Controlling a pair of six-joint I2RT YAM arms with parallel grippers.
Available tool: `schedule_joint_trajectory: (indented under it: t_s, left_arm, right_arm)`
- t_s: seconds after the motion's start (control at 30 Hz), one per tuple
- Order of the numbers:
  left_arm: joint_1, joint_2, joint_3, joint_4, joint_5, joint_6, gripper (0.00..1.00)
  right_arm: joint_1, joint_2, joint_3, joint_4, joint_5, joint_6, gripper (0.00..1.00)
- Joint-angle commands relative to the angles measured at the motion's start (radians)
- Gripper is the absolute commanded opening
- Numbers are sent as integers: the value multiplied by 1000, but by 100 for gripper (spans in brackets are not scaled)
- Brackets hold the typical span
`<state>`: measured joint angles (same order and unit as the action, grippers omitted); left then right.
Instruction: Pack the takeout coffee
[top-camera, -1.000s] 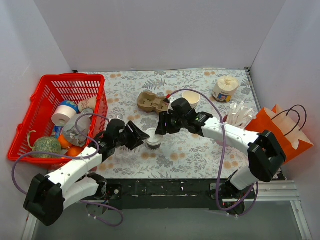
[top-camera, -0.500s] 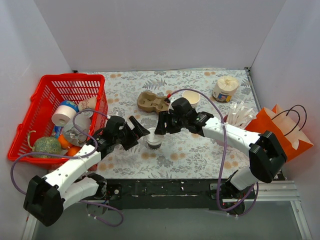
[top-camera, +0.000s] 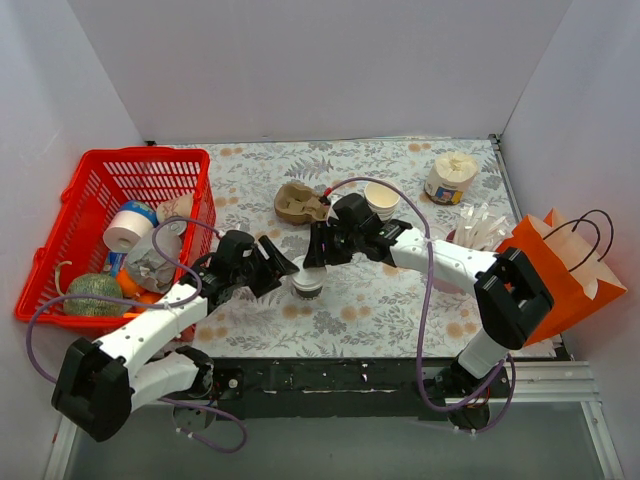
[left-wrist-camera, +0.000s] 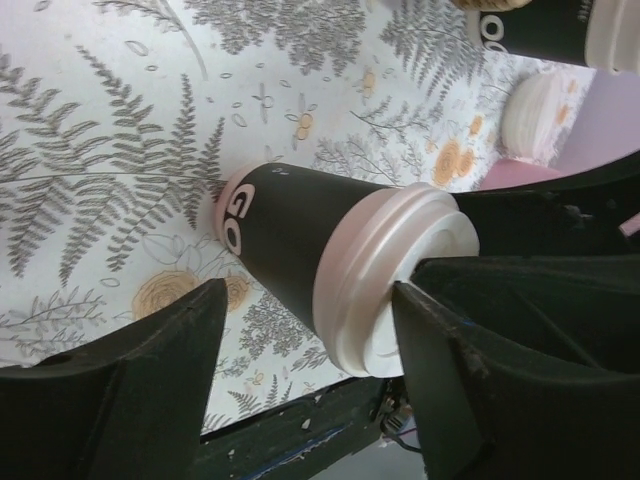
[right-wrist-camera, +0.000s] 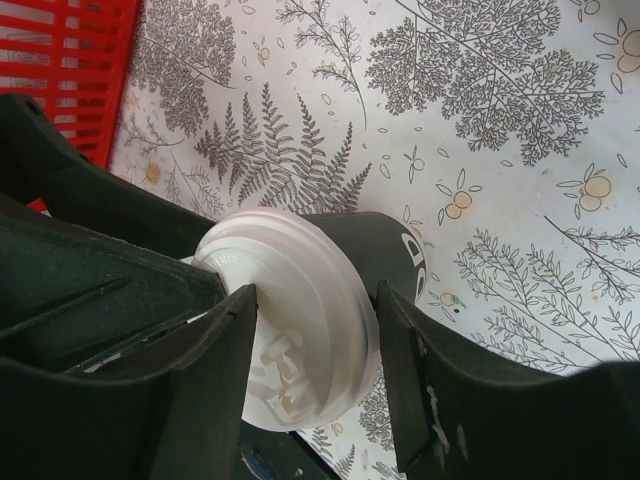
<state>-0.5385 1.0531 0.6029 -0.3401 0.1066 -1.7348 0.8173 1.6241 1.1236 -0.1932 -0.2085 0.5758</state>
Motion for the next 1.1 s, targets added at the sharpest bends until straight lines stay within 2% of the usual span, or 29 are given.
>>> schedule_joint_trajectory:
  t_s: [0.0,0.03,0.07,0.17,0.33,0.43,0.53,0.67,0.83,0.93,1.03,1.07]
  left_arm:
    - [5,25,-31,36,15,0,57]
    - [5,33,-35,39,19,-3,52]
    - [5,41,-40,44,21,-3,42]
    - [6,62,-48,44,21,-5,32]
    - [8,51,-95,44,16,-19,23]
    - [9,45,-153,70,34,-40,15]
    - [9,41,-224,93,36,-68,13]
    - [9,9,-304,110,41,-104,13]
    - [8,-10,-333,119,51,-129,13]
    - [8,-36,-313,113,62,-117,20]
    - [9,-73,-266,108,85,-82,41]
    - [9,-79,-250,105,103,-51,45]
  right_arm:
    - [-4,-1,-31,14,-5,-2,55]
    - [-4,0,-45,12,-6,7,53]
    - [-4,2,-50,6,-6,9,52]
    - [-4,19,-56,-17,-2,10,50]
    - [-6,42,-54,-66,34,-1,48]
    - [-6,55,-47,-95,41,-8,46]
    - [-7,74,-15,-153,55,-39,45]
    - [-7,105,37,-221,75,-105,45]
    - [-7,137,56,-190,26,-143,43]
    - [-6,126,70,-183,20,-148,43]
    - [-6,103,93,-178,-3,-168,47]
    - [-6,97,117,-181,-12,-185,48]
